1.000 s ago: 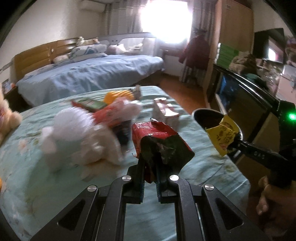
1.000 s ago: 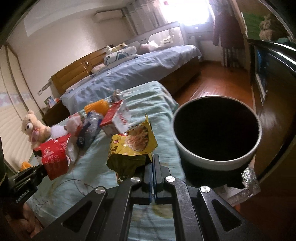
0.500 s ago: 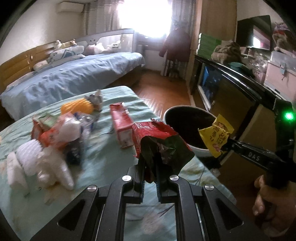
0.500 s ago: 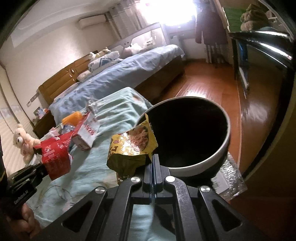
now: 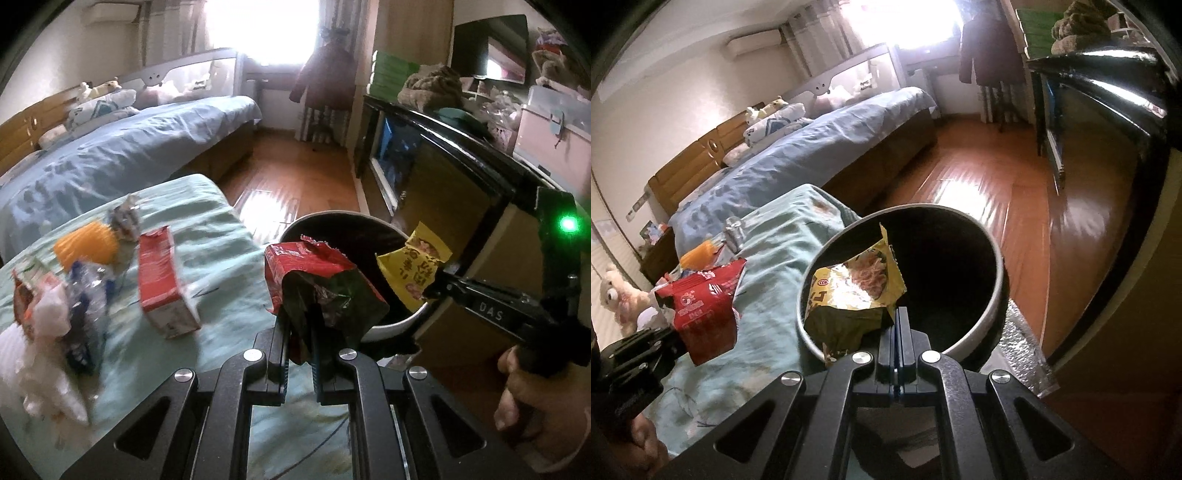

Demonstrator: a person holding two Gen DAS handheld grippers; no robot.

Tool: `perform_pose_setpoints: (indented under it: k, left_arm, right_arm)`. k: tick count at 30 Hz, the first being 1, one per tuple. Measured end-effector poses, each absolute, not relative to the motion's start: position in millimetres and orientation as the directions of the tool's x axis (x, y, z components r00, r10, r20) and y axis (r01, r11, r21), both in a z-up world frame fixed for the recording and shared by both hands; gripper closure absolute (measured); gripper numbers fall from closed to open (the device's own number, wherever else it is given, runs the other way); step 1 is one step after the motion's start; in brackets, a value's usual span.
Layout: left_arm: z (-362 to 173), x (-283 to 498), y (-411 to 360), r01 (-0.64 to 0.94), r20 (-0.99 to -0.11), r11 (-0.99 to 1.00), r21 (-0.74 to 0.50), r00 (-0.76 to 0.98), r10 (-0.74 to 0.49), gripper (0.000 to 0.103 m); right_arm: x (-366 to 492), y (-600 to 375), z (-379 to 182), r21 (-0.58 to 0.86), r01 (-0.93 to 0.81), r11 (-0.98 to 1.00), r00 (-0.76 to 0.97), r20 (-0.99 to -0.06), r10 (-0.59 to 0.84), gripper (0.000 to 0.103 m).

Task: Collect trash
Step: 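Carry both wrappers over the bin and open both tools to drop them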

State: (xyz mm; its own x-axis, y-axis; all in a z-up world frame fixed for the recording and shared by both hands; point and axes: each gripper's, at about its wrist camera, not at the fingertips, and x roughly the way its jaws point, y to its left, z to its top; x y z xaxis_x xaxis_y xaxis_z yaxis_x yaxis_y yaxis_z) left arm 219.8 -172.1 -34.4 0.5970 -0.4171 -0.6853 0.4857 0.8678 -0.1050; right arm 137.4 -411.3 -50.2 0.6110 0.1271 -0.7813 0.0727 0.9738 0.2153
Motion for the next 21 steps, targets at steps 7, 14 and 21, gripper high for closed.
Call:
perform_pose_setpoints:
  k: [7,14,21]
  left_arm:
    - [-38.7,239.3,-193.1,0.504,-0.703,0.857,-0.112,0.569,-0.427,0.094]
    - [-41.3,253.7,-212.7,0.515,-0.712,0.85,-0.11,0.555,-0.429,0.094]
    - [-48.9,265.7,-226.0,0.521,-0.727,0.844,-0.131,0.529,-0.439,0.092]
  right_arm:
    - [147.1,-422.8,-53.9,0.2,0.089,0.976,0.594,-0.797,0.109,0.103]
    - [158.4,-430.4,-58.1,0.192,0.095,0.977,0.574,-0.812,0.104,0.103]
    - [169.0,-430.5,-61.2,0.149,0.089,0.985,0.547,-0.834,0.077,0.097]
